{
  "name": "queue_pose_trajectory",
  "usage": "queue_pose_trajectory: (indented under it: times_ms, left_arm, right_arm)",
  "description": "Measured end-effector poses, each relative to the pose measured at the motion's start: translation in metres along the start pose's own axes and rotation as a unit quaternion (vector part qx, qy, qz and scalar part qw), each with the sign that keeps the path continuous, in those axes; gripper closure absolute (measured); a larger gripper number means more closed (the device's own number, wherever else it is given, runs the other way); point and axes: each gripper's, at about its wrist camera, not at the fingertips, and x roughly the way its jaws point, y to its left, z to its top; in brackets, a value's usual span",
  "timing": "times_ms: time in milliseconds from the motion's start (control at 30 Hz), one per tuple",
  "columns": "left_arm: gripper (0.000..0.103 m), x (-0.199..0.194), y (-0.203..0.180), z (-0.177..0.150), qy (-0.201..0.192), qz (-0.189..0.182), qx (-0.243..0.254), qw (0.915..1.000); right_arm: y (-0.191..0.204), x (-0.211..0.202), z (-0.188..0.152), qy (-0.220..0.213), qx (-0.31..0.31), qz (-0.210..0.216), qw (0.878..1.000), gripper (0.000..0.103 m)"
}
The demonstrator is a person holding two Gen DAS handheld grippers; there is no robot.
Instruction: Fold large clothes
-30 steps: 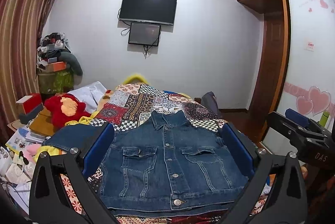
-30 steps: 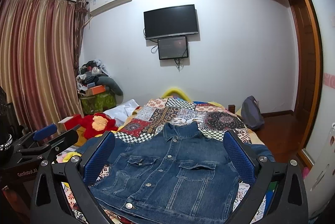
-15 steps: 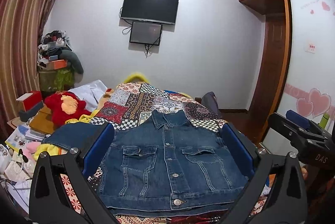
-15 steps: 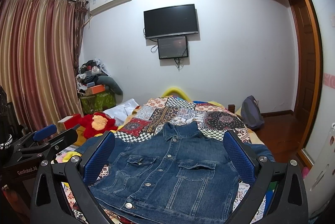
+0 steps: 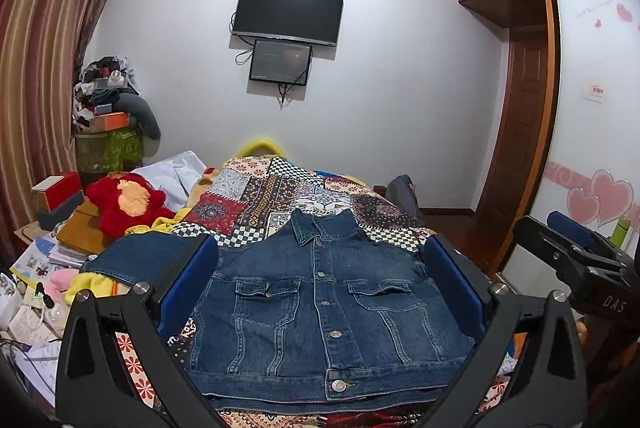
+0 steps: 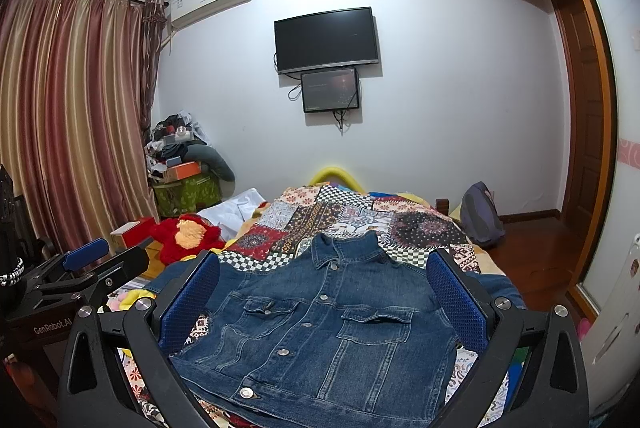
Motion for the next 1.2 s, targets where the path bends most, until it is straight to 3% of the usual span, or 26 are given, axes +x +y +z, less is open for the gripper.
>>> queue_pose_trajectory:
  times_ms: [800, 1200]
  left_arm:
    - [0.0, 0.013, 0.001, 0.0, 0.006, 0.005, 0.002, 1.0]
    - [0.0, 0.071, 0.045, 0.009, 0.027, 0.053, -0.018, 0.9981]
  right_arm:
    - [0.004, 0.007, -0.004, 0.012, 0.0, 0.0, 1.0, 0.0]
    - [0.001, 0.079, 0.003, 0.052, -0.014, 0.002, 0.999, 0.0]
